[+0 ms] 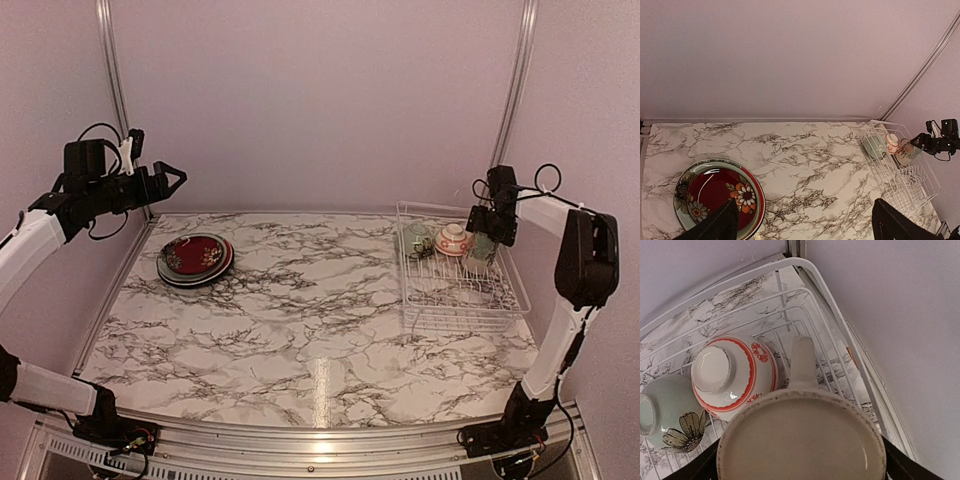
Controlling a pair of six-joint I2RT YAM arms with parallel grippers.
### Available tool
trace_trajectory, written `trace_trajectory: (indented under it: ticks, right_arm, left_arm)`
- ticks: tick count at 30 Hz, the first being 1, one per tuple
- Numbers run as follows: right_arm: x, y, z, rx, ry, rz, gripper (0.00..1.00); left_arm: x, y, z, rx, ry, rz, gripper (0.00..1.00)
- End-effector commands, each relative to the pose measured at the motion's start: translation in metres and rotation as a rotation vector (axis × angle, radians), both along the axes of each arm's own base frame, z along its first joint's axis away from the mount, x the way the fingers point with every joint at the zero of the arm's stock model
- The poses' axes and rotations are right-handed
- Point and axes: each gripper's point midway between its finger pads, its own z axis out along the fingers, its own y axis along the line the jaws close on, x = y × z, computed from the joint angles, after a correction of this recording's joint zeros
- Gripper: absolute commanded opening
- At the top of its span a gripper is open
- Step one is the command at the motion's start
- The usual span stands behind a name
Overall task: Unload the mixed dishes from the dish rack
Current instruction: Grab the cup from the dish rack.
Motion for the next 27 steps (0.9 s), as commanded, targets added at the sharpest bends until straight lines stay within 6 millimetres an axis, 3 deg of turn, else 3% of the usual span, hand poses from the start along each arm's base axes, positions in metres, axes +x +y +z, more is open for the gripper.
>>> trace_trajectory:
  ticks: [1,9,15,27]
  right_arm:
    - [0.004,-0.008,0.003,-0.039,0.003,-0.009,0.87]
    - [0.001,-0.013,0.009,-0.082,-0.005,-0.009,0.75]
    - [-0.001,-0.012,0.020,-0.101,-0.021,0.010,0.55]
    - [-0.009,0.010,0.085,-0.141,-0.151,0.075,0.24]
  left_arm:
    - [0.002,-0.002,-0.007,0.007,0.007,-0.010,0.95]
    - [0.003,-0.004,-0.011,-0.004,0.022,-0.020,0.95]
    - [0.003,-0.005,-0.012,-0.007,0.025,-0.022,0.95]
    - [0.004,-0.007,-0.015,-0.020,0.038,-0.031,0.95]
